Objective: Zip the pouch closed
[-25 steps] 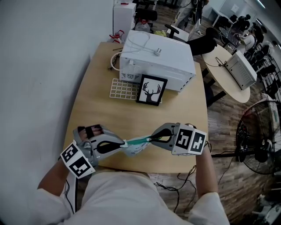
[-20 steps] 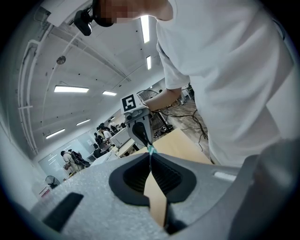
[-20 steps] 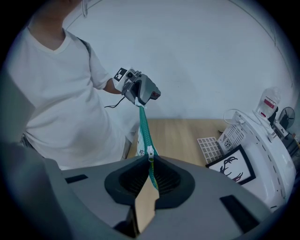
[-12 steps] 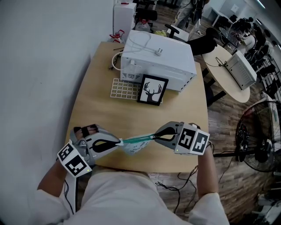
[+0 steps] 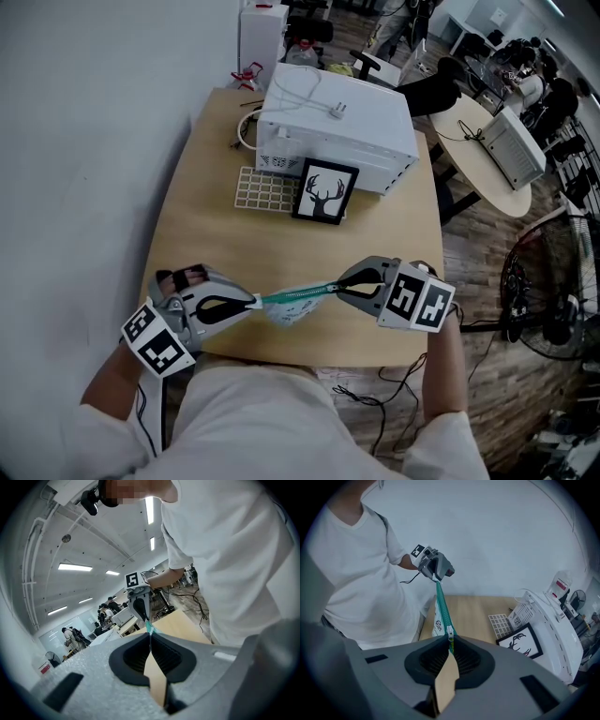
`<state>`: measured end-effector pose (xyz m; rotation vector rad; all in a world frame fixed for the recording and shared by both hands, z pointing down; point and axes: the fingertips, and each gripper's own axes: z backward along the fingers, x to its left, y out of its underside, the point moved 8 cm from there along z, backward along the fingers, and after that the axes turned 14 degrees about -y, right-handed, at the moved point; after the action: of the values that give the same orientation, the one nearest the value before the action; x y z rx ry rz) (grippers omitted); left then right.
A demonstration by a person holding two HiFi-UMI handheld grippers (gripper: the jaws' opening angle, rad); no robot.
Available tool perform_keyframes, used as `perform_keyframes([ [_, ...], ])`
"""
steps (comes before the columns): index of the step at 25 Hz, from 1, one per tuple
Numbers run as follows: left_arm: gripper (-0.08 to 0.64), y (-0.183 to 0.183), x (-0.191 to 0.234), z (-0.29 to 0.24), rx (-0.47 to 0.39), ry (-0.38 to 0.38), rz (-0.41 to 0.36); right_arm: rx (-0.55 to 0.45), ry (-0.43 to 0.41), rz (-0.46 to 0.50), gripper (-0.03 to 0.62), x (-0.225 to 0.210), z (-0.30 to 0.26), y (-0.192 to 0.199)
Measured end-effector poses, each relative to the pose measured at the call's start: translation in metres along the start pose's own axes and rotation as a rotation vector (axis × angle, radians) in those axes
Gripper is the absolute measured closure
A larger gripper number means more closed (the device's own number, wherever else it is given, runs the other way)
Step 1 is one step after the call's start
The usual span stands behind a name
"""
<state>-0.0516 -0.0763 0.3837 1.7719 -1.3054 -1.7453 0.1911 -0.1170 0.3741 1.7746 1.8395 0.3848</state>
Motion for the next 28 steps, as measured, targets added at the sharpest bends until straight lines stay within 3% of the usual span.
perform_keyframes([
  [9, 0.537, 0.011, 0.01, 0.008, -0.011, -0.023, 0.07, 0.021, 0.055, -0.04, 0.56, -0.002, 0.014, 0.012],
  [28, 0.537, 0.015, 0.01, 0.01, 0.008, -0.039, 0.056, -0.042, 0.058, -0.077, 0.558, -0.001, 0.005, 0.023],
])
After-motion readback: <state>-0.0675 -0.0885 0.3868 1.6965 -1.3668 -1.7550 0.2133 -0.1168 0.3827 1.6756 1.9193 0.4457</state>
